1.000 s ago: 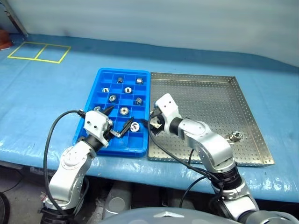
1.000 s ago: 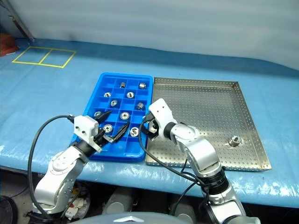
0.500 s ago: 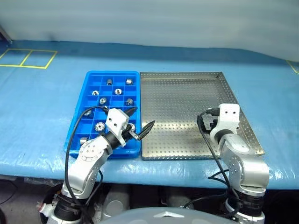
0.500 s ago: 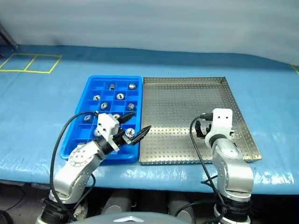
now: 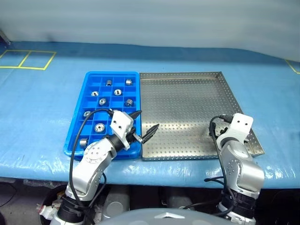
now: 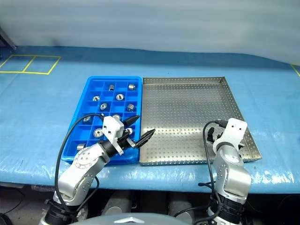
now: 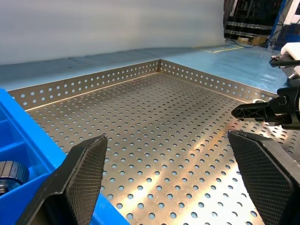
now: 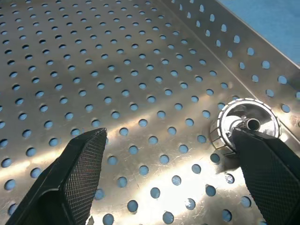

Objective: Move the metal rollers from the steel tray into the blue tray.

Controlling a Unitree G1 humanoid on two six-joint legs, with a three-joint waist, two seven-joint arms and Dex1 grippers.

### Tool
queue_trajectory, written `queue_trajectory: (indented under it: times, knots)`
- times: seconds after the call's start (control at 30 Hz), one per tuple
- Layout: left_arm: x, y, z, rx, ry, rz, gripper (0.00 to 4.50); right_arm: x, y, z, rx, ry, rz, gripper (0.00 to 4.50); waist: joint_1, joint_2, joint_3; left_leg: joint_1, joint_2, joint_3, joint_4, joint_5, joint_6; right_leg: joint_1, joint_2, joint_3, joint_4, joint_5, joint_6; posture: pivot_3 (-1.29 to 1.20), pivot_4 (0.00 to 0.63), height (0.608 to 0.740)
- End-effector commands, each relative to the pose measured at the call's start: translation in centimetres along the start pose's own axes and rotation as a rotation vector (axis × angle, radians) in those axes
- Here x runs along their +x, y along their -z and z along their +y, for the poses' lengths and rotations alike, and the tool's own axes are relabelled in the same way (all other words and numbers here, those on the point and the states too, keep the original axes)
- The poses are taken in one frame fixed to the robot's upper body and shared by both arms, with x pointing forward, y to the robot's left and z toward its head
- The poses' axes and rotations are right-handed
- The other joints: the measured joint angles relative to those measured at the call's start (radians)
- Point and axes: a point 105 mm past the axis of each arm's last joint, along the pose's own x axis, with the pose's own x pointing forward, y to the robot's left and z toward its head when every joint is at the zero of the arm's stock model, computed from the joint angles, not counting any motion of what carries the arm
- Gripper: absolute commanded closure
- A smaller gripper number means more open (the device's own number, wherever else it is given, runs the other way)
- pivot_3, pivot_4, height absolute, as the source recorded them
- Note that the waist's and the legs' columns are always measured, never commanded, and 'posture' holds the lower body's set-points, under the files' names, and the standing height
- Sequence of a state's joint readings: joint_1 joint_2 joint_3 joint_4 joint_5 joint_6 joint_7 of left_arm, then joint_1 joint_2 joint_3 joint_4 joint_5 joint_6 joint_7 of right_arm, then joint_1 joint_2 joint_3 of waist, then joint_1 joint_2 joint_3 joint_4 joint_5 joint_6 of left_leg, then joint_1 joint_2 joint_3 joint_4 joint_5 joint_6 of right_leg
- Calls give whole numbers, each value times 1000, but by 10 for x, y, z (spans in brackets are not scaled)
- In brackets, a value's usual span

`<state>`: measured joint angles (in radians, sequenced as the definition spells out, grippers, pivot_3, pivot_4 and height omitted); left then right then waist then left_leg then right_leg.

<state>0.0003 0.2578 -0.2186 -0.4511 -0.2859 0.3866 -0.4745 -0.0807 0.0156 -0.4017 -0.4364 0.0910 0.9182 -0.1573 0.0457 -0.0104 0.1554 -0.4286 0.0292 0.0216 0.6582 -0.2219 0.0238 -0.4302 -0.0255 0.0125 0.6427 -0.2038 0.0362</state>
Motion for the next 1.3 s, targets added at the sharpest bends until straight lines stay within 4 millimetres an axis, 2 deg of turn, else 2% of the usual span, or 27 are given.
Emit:
queue_trajectory:
  times: [0.03, 0.17, 0.47, 0.67, 0.73, 0.93, 1.13, 1.3]
  knots:
    - [0, -8, -4, 13, 8, -33, 0, 2, 1, -3, 46, 19, -1, 20, 0, 0, 0, 0, 0, 0, 0, 0, 0, 0, 0, 0, 0, 0, 0, 196, 150, 740]
    - [0, -8, -5, 10, 6, -35, 0, 6, 6, -8, 106, 62, 25, 20, 1, 0, 0, 0, 0, 0, 0, 0, 0, 1, 0, 0, 0, 0, 0, 200, 150, 740]
    - [-1, -7, -4, 5, -16, -36, 0, 7, 7, -11, 81, 116, 45, 20, 6, -1, 0, 0, 0, -1, 1, 0, 0, 1, 0, 0, 0, 0, 0, 221, 150, 740]
    - [-2, -5, -6, -9, -23, -33, 0, -6, -20, 12, -41, -37, -80, 20, 8, 0, 0, 0, 1, 0, 0, 0, 0, 0, -1, 0, 0, 0, 0, 217, 150, 740]
    - [-3, -4, -6, -14, -24, -31, 0, -10, -24, 13, -55, -48, -96, 20, 4, 1, 0, 0, 1, 0, 0, 0, 0, 0, -1, 0, 0, 0, 0, 211, 150, 740]
    - [-5, 0, -12, -47, -20, -21, 0, -19, -42, -9, -136, 75, -171, 20, 9, 1, 0, 0, 1, 0, 0, 0, 0, 0, -1, 0, 0, 0, 0, 194, 150, 740]
    - [-6, 3, -17, -61, -11, -14, 0, -24, -33, -31, -109, 189, -118, 20, 6, 1, 0, 0, 1, 0, 0, 0, 0, -1, -1, 0, -1, 0, 0, 180, 150, 740]
    - [-6, 3, -17, -60, -4, -9, 0, -23, -22, -27, -37, 176, -59, 20, 0, 1, 0, 0, 2, 0, 0, 0, 0, -1, -1, 0, 0, 0, 0, 175, 150, 740]
